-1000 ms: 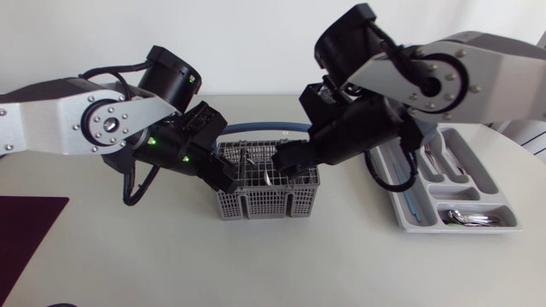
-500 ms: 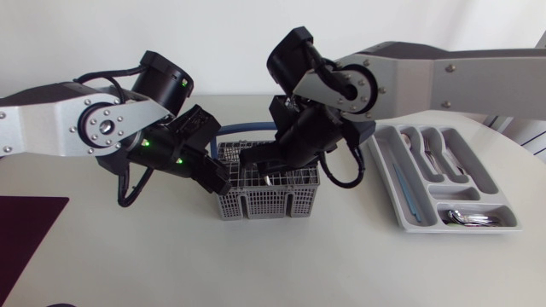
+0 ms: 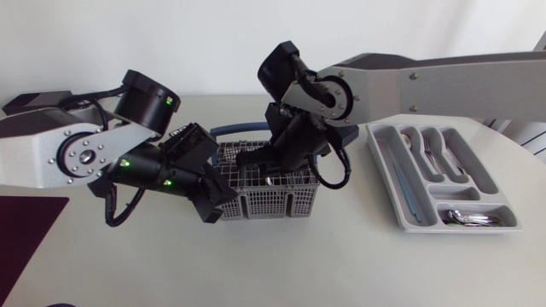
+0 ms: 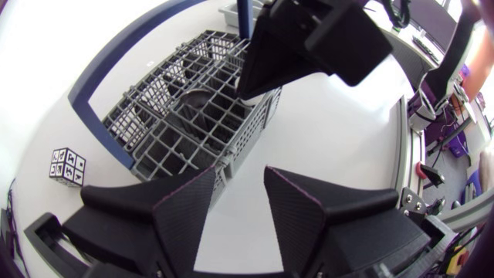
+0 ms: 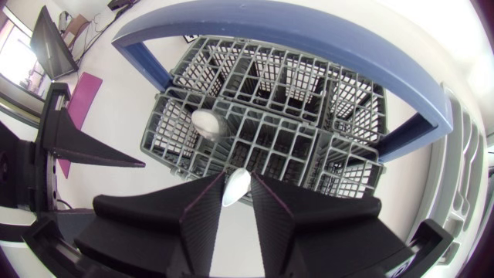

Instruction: Transfer all utensils from the basket to the drawer tray.

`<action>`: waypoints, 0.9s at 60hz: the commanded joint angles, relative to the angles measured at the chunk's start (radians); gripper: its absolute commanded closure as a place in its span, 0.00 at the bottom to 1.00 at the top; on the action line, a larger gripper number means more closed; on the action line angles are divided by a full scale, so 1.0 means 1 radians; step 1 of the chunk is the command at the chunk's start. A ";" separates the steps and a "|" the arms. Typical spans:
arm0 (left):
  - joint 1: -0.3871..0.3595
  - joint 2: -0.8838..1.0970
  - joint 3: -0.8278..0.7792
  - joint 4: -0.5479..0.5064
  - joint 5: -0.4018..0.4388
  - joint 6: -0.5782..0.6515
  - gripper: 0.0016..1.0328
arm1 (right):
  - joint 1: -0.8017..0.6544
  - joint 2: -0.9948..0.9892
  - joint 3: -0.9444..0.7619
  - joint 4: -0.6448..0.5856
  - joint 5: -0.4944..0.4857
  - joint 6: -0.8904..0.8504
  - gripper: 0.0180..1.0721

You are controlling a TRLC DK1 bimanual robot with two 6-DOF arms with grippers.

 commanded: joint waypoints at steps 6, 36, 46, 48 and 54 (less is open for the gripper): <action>0.042 -0.028 -0.064 0.028 0.094 0.075 0.53 | 0.000 0.027 0.009 0.029 0.005 0.030 0.83; 0.022 -0.050 -0.169 0.175 0.109 0.081 0.53 | -0.009 -0.051 -0.004 0.046 -0.032 0.015 0.93; 0.019 -0.050 -0.169 0.175 0.108 0.081 0.53 | -0.014 -0.095 0.005 0.037 -0.064 0.012 0.93; 0.017 -0.050 -0.169 0.175 0.106 0.078 0.53 | -0.017 -0.106 0.006 0.034 -0.076 0.013 0.93; 0.014 -0.050 -0.171 0.175 0.106 0.075 0.53 | -0.029 -0.129 0.017 0.020 -0.111 0.016 0.93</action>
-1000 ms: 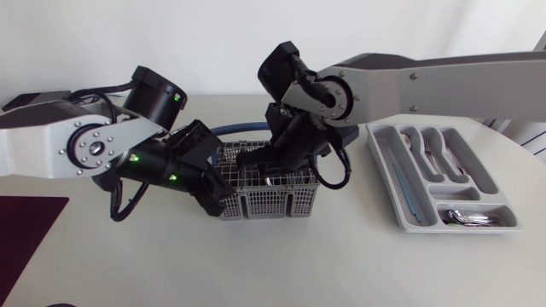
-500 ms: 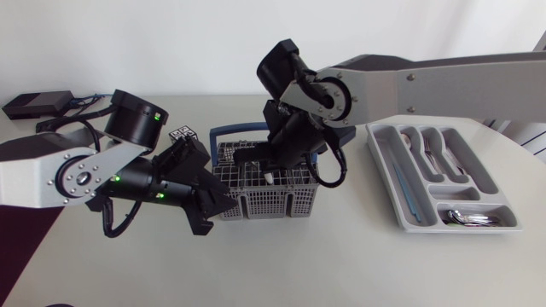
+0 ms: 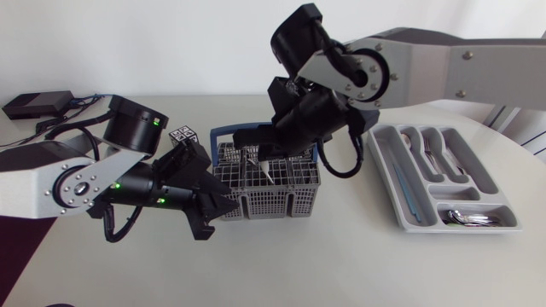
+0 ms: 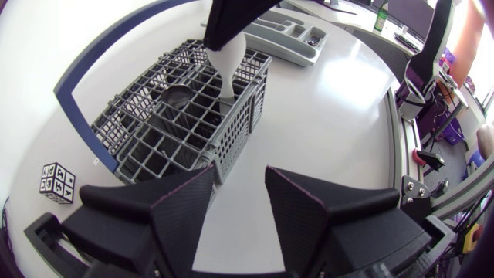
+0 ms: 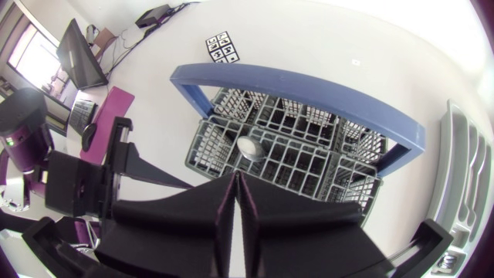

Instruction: Transfer all utensils from the basket to the drawer tray.

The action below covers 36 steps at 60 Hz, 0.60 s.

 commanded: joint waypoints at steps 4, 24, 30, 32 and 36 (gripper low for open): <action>-0.012 -0.010 -0.026 0.008 -0.001 0.008 0.53 | -0.032 -0.038 0.028 -0.033 -0.048 0.018 0.93; -0.028 -0.007 -0.020 0.009 -0.013 -0.003 0.53 | -0.040 -0.090 0.031 -0.045 -0.082 0.020 0.93; -0.035 -0.005 -0.023 0.009 -0.018 -0.003 0.53 | -0.038 -0.104 0.033 -0.042 -0.091 0.012 0.93; -0.038 -0.005 -0.023 0.009 -0.022 -0.003 0.53 | -0.034 -0.113 0.033 -0.042 -0.091 0.009 0.93; -0.040 -0.005 -0.023 0.009 -0.025 -0.002 0.53 | -0.028 -0.130 0.040 -0.049 -0.091 0.003 0.93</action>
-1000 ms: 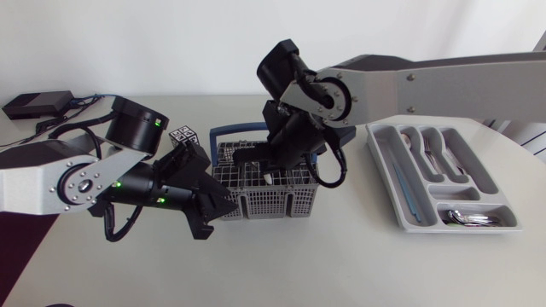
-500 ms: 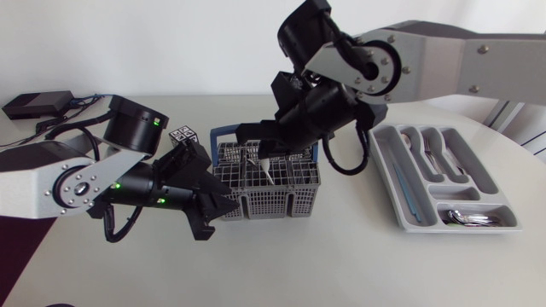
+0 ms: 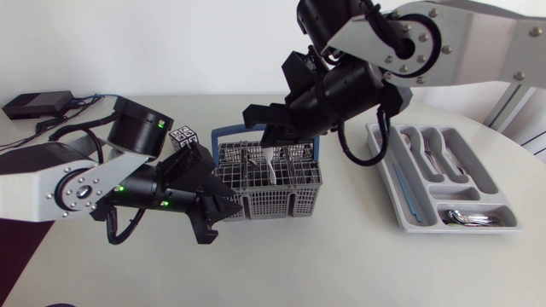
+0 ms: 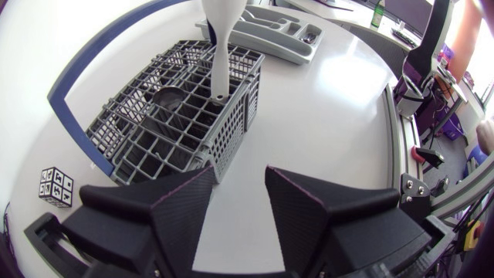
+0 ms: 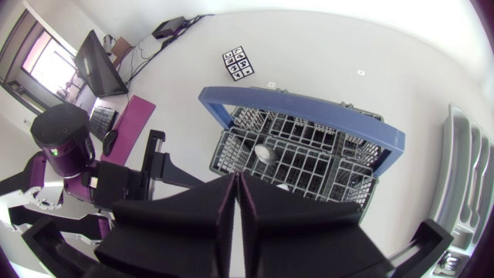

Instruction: Transfer all utensils from the basket to the drawer tray.

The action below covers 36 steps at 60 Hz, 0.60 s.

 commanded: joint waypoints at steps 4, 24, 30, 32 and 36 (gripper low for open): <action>-0.008 -0.007 -0.023 0.009 -0.006 -0.001 0.53 | 0.004 -0.070 0.036 -0.040 -0.003 -0.003 0.93; -0.003 -0.014 -0.020 0.008 -0.006 -0.001 0.53 | -0.247 -0.271 -0.024 -0.204 -0.075 -0.071 0.93; -0.003 -0.019 -0.019 0.006 -0.008 -0.007 0.53 | -0.395 -0.311 -0.102 -0.235 -0.075 -0.143 0.93; -0.005 -0.019 -0.019 0.006 -0.009 -0.007 0.53 | -0.441 -0.320 -0.134 -0.236 -0.074 -0.170 0.93; -0.003 -0.019 -0.019 0.005 -0.014 -0.007 0.53 | -0.537 -0.340 -0.206 -0.229 -0.060 -0.236 0.93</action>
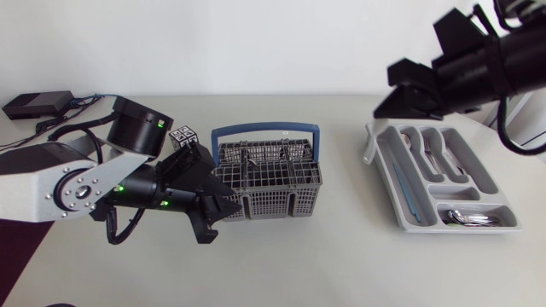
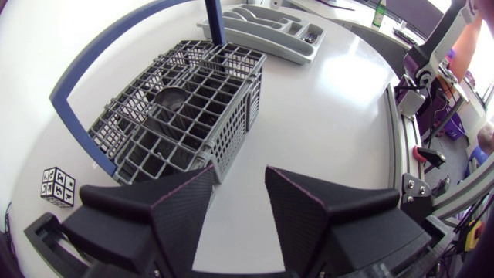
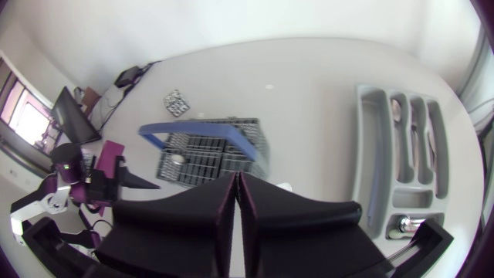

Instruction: Transfer all utensils from the basket to the drawer tray.

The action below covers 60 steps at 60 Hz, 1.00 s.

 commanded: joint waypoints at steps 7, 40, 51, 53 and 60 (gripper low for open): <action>-0.006 -0.016 -0.014 0.002 -0.005 -0.007 0.53 | -0.267 -0.054 -0.229 0.066 0.117 -0.210 0.93; -0.053 -0.022 0.017 -0.018 -0.045 -0.033 0.53 | -0.681 0.180 -0.542 0.661 0.394 -0.617 0.90; -0.050 -0.029 0.012 -0.018 -0.053 -0.035 0.53 | -0.678 0.249 -0.594 0.755 0.437 -0.617 0.88; -0.049 -0.029 0.012 -0.018 -0.053 -0.035 0.53 | -0.672 0.251 -0.607 0.767 0.445 -0.617 0.86; -0.050 -0.026 0.021 -0.015 -0.061 -0.035 0.53 | -0.635 0.249 -0.630 0.781 0.459 -0.609 0.59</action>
